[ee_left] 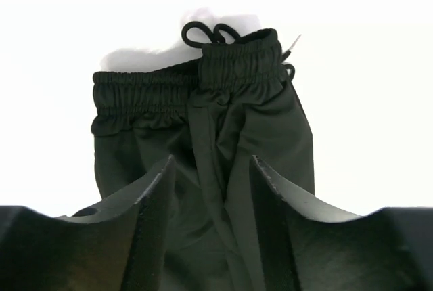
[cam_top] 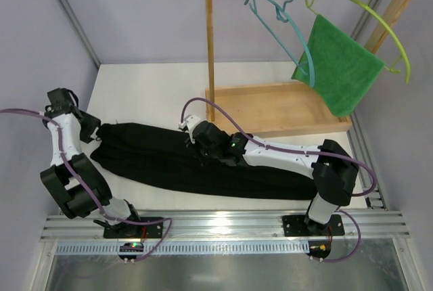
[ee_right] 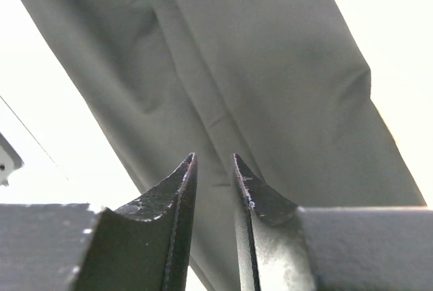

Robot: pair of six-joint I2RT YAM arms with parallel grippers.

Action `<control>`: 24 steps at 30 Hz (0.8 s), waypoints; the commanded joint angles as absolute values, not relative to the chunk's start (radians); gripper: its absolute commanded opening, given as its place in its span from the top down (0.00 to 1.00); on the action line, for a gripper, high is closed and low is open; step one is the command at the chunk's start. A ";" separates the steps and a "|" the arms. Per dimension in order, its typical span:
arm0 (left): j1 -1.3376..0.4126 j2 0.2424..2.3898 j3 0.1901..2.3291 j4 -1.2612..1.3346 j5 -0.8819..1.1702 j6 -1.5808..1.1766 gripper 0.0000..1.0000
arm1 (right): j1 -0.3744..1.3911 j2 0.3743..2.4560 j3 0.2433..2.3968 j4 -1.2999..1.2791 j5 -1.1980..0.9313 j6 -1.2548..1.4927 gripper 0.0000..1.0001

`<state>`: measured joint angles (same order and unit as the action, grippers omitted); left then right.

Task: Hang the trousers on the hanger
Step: Fold the trousers

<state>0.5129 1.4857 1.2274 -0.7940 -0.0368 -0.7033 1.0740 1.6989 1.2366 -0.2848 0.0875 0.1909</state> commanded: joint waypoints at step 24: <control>0.492 1.675 1.112 -0.640 -0.040 -0.808 0.82 | 1.088 1.698 1.127 -0.236 0.035 0.058 0.72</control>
